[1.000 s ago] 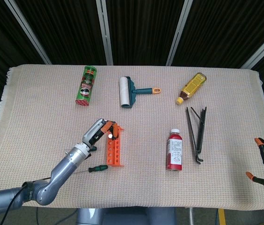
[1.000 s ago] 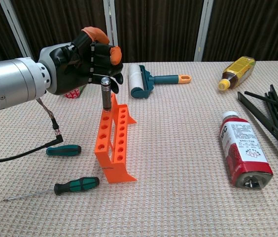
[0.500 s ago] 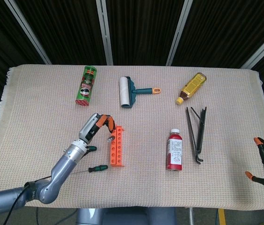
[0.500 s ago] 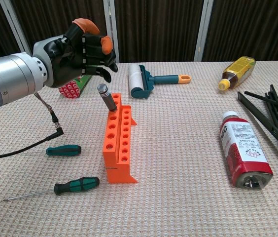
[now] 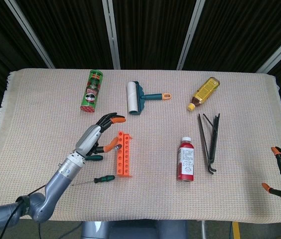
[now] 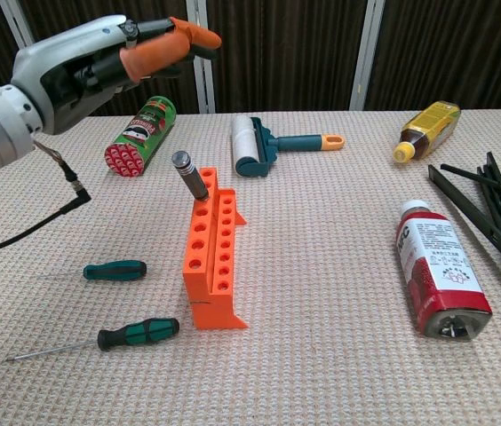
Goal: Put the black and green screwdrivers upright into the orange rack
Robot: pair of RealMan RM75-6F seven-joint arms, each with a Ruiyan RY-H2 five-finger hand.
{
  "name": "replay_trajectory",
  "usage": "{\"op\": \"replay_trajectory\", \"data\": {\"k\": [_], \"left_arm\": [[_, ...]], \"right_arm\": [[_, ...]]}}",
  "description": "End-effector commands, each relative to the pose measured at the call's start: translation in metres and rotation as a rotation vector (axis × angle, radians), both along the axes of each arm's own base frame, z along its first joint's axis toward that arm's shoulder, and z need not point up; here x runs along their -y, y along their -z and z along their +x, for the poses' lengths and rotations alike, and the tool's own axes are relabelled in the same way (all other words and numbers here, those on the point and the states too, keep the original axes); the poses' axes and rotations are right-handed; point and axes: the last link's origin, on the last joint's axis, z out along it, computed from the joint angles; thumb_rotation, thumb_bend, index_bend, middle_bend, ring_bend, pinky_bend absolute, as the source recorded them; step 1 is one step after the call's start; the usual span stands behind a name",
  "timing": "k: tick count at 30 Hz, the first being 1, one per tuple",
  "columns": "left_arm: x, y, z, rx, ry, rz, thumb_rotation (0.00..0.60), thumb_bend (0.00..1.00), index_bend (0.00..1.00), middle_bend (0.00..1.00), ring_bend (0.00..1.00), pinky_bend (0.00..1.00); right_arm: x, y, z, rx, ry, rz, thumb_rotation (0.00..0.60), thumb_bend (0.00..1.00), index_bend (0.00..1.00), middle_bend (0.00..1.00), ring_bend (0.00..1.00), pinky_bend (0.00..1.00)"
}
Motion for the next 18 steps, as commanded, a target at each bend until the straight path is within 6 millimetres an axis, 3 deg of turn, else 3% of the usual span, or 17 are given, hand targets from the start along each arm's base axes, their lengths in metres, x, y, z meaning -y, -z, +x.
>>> {"op": "replay_trajectory", "data": {"k": [1,5,11,18], "left_arm": [[0.011,-0.003,-0.025,-0.135,0.038,0.096,0.529,0.37,0.05,0.02,0.00,0.01],[0.016,0.001,-0.032,-0.185,0.052,0.121,0.596,0.31,0.02,0.00,0.00,0.00],[0.019,0.011,-0.036,-0.209,0.058,0.142,0.600,0.30,0.01,0.00,0.00,0.00],[0.020,0.029,-0.028,-0.216,0.086,0.141,0.600,0.30,0.01,0.00,0.00,0.00]], "right_arm": [[0.001,0.001,0.000,0.001,-0.004,0.002,0.600,0.00,0.01,0.05,0.00,0.00],[0.001,0.002,0.001,0.004,-0.011,0.005,0.600,0.00,0.01,0.05,0.00,0.00],[-0.002,0.001,0.001,0.002,-0.009,0.000,0.600,0.00,0.01,0.05,0.00,0.00],[-0.004,0.000,0.002,0.001,-0.008,-0.003,0.600,0.00,0.01,0.05,0.00,0.00]]}}
